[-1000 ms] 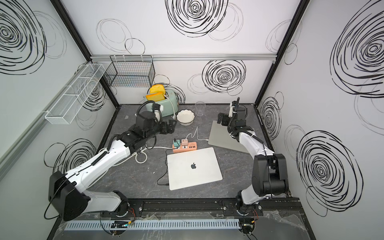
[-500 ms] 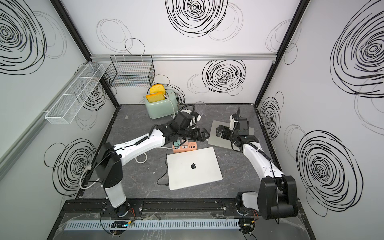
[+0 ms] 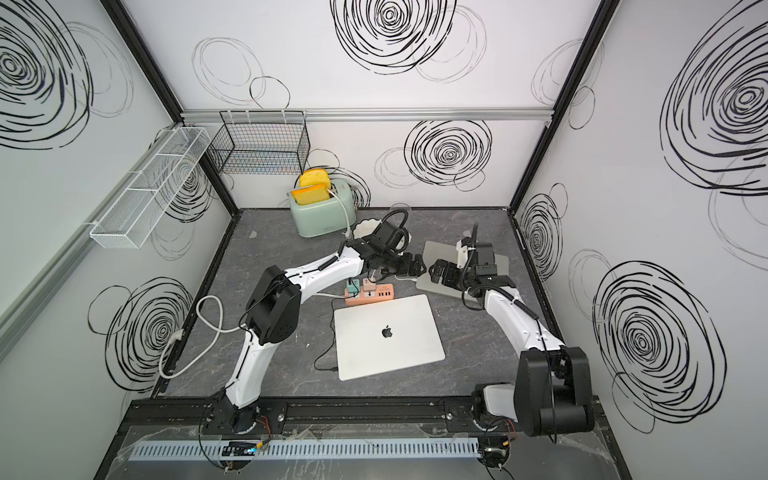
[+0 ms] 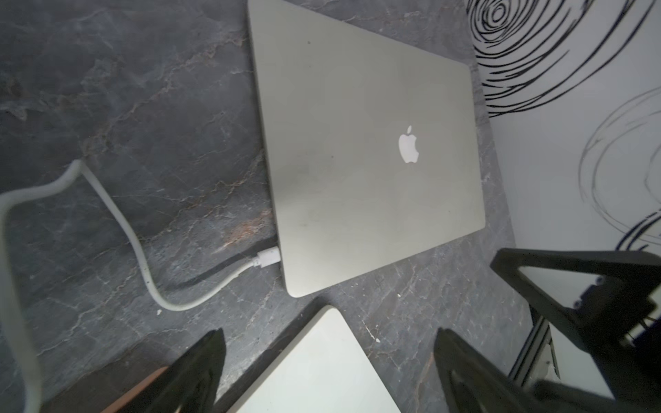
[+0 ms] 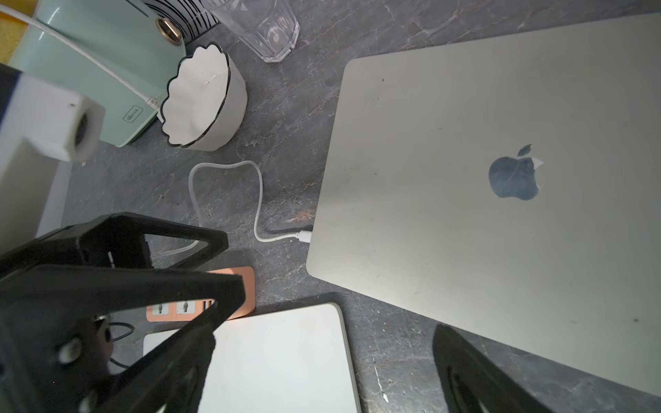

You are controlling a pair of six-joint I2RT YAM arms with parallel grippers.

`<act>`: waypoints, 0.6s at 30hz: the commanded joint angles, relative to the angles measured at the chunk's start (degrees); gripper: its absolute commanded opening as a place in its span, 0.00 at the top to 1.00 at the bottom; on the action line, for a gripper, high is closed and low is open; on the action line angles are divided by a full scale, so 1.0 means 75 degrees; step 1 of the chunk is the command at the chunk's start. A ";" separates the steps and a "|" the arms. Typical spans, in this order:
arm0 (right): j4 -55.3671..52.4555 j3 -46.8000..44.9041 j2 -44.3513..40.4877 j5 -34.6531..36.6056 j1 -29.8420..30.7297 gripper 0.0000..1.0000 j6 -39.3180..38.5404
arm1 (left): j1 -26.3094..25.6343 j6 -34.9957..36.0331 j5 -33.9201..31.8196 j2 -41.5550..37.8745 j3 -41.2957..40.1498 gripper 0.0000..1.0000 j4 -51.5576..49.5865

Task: Unplug the laptop charger
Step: Remove the charging cable from the laptop.

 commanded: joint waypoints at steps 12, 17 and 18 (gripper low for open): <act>0.0206 0.0453 0.0798 -0.0266 -0.0165 0.01 0.0066 | 0.0364 -0.0071 -0.1336 0.0406 -0.0228 0.18 -0.0407; 0.0315 0.0552 0.1022 -0.0310 -0.0080 0.01 0.0059 | 0.0411 -0.0059 -0.1418 0.0612 -0.0124 0.21 -0.0475; 0.0350 0.0585 0.1075 -0.0330 -0.0028 0.01 0.0042 | 0.0414 -0.0059 -0.1447 0.0673 -0.0085 0.21 -0.0487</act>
